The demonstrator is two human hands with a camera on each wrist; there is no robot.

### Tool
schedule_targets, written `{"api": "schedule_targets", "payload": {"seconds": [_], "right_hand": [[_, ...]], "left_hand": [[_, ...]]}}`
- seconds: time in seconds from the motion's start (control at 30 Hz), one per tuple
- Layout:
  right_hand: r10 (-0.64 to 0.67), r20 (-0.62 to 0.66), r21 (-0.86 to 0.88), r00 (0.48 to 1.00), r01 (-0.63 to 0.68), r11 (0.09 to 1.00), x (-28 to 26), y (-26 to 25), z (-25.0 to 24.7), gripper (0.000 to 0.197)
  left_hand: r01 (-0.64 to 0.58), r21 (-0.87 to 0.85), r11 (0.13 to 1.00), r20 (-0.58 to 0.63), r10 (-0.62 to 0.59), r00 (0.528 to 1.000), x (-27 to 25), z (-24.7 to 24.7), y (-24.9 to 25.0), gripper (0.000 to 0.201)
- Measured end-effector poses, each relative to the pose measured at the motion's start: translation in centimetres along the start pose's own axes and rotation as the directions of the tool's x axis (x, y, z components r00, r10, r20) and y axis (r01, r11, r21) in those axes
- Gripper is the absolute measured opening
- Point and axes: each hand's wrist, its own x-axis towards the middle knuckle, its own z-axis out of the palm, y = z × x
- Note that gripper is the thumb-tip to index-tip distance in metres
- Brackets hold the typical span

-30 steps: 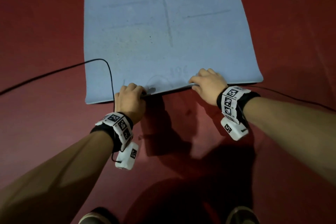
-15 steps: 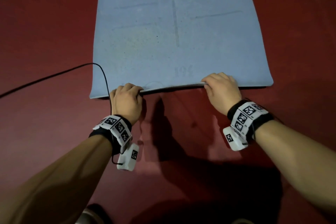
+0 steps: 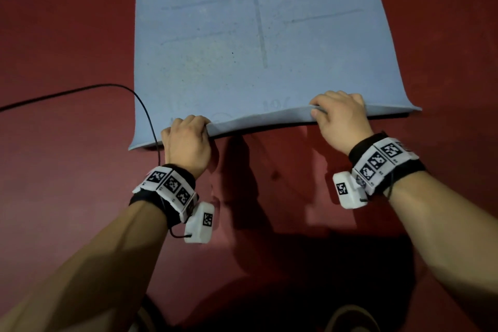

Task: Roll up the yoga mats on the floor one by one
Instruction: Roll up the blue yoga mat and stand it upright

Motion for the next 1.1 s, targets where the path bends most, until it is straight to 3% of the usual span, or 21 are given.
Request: {"api": "schedule_targets", "payload": {"seconds": [0.13,0.23,0.37,0.53,0.63,0.77,0.87,0.97,1.03,1.1], "right_hand": [[0.034,0.078,0.073,0.996,-0.04,0.997,-0.9,0.3,-0.5,0.015],[0.034,0.051,0.106,0.998,-0.04,0.994,-0.9,0.4,-0.3,0.017],[0.001,0.018,0.104,1.0,-0.003,0.995,-0.6,0.8,0.3,0.013],[-0.045,-0.101,0.069,0.994,0.052,0.996,-0.5,1.4,1.0,0.01],[-0.099,-0.172,-0.086,0.98,0.085,0.993,0.2,0.9,0.8,0.007],[-0.085,-0.135,-0.169,0.987,0.061,0.984,0.2,0.3,1.4,0.014],[-0.1,-0.173,-0.17,0.98,0.07,0.983,-0.5,0.5,1.5,0.008],[-0.138,-0.167,-0.133,0.976,0.117,0.984,-1.5,0.7,0.9,0.026],[-0.159,-0.129,-0.133,0.979,0.142,0.981,-2.0,1.0,0.7,0.043],[-0.167,-0.12,-0.162,0.979,0.147,0.976,-1.7,1.3,0.6,0.047]], "left_hand": [[0.039,-0.041,0.998,0.037,-0.037,0.999,-0.6,0.9,0.2,0.036],[0.077,-0.066,0.995,0.024,-0.076,0.997,0.2,1.2,0.3,0.021],[0.061,-0.069,0.996,0.013,-0.06,0.998,0.8,1.4,0.0,0.019],[0.003,-0.077,0.997,-0.02,-0.004,1.0,0.8,2.2,-0.3,0.022],[-0.041,-0.091,0.995,-0.082,0.034,0.996,1.3,2.5,-0.8,0.022],[-0.176,-0.124,0.977,-0.153,0.156,0.976,1.8,2.1,-1.0,0.026],[-0.286,-0.065,0.956,-0.086,0.28,0.956,1.7,1.5,-1.6,0.035],[-0.356,0.036,0.934,-0.023,0.357,0.934,1.8,1.0,-1.9,0.039],[-0.331,0.174,0.927,-0.039,0.342,0.939,2.2,0.7,-1.7,0.034],[-0.254,0.3,0.919,-0.068,0.286,0.956,2.4,0.5,-1.0,0.03]]}}
